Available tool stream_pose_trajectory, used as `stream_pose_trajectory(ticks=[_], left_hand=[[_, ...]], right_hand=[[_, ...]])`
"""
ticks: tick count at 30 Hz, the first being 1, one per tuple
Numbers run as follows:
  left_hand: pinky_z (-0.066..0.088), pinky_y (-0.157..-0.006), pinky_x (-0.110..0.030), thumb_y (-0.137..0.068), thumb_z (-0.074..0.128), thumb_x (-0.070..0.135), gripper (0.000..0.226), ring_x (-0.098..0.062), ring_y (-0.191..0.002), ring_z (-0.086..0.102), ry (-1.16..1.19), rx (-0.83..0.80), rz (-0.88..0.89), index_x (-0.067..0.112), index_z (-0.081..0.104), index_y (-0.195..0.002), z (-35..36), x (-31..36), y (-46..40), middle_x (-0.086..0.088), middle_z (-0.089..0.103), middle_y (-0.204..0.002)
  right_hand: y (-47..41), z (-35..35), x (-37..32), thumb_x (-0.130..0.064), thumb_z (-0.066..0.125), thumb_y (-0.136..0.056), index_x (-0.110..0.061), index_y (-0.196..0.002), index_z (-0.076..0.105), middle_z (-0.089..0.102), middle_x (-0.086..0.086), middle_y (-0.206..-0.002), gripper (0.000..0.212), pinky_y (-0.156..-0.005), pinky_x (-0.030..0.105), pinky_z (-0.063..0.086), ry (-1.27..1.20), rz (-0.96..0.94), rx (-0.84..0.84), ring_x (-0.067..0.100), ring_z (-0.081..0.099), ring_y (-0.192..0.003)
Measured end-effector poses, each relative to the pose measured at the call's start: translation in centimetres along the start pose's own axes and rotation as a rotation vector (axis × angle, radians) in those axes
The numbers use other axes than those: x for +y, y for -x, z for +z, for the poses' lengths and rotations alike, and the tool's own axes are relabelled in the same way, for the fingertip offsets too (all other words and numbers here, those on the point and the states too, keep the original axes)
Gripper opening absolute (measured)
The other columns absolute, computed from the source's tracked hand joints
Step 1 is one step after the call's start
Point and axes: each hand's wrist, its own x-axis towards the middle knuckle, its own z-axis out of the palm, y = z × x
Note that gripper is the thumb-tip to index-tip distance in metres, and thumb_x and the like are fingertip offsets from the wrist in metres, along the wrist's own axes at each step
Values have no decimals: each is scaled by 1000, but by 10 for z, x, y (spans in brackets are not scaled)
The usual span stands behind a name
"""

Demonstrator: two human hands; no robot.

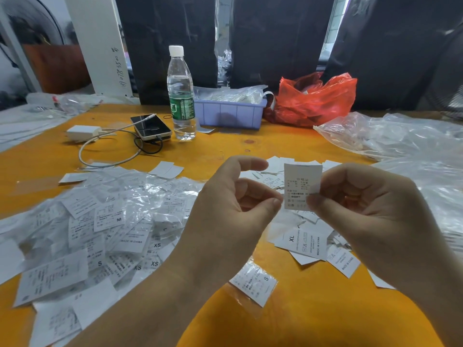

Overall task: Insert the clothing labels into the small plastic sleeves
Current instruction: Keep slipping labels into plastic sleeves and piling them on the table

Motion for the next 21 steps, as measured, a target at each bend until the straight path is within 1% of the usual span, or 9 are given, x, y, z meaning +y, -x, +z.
stream_pose_trajectory(ticks=[3,6,8,10,14,16,18,20,21], left_hand=[[51,-67,-11,-84,73,9,39,-4,-80,70,90,-21,-47,34,55,-107,0,0,-1,9,75,-83],[51,-66,-11,-82,74,8,37,-6,-80,70,165,-39,-79,30,57,-107,-1,0,-2,5,75,-83],[50,-66,-11,-81,75,8,36,-6,-79,70,200,-49,-92,28,58,-107,-1,1,-2,3,75,-84],[51,-66,-11,-81,75,10,36,-6,-79,70,206,-57,-99,27,59,-108,-2,2,-2,3,75,-85],[52,-68,-14,-81,75,10,34,-8,-80,71,214,-54,-104,27,60,-107,-2,0,-2,1,75,-85],[51,-67,-13,-81,75,11,34,-8,-81,71,215,-51,-108,26,59,-107,-2,0,-2,0,75,-86],[50,-65,-12,-82,75,11,33,-7,-79,71,218,-44,-111,25,60,-107,-2,-1,-2,0,76,-87],[50,-64,-12,-82,74,12,31,-6,-77,70,225,-34,-118,25,60,-107,-2,-1,-3,-1,75,-86],[50,-64,-13,-83,74,12,31,-6,-76,69,227,-28,-120,25,60,-107,-3,-1,-3,0,75,-86]], right_hand=[[0,1,-1,-10,74,-81,-26,-82,69,74,-12,-80,17,-66,43,58,-26,-8,4,21,70,-74],[-3,0,-1,-2,75,-80,-24,-81,71,75,-9,-81,22,-60,22,56,-138,47,-8,13,70,-71],[-4,-1,-1,1,73,-79,-24,-80,71,75,-8,-81,24,-58,14,52,-169,71,-21,8,69,-68],[-4,0,-2,0,72,-79,-24,-80,72,75,-7,-81,24,-57,13,50,-183,89,-40,5,66,-64],[-4,4,-4,-1,73,-76,-20,-80,72,76,-1,-80,20,-56,16,50,-273,137,-70,5,62,-58],[-3,5,-5,-9,74,-71,-16,-79,72,75,3,-77,11,-54,18,49,-346,170,-97,7,58,-54],[-4,4,-6,-20,73,-65,-14,-81,73,74,7,-76,17,-53,19,49,-381,208,-139,11,55,-53],[-5,2,-5,-20,82,-65,-18,-84,76,74,7,-78,21,-56,20,51,-357,236,-200,13,58,-56],[-6,1,-4,-20,82,-67,-20,-85,77,74,7,-79,19,-58,21,53,-345,253,-237,13,60,-59]])
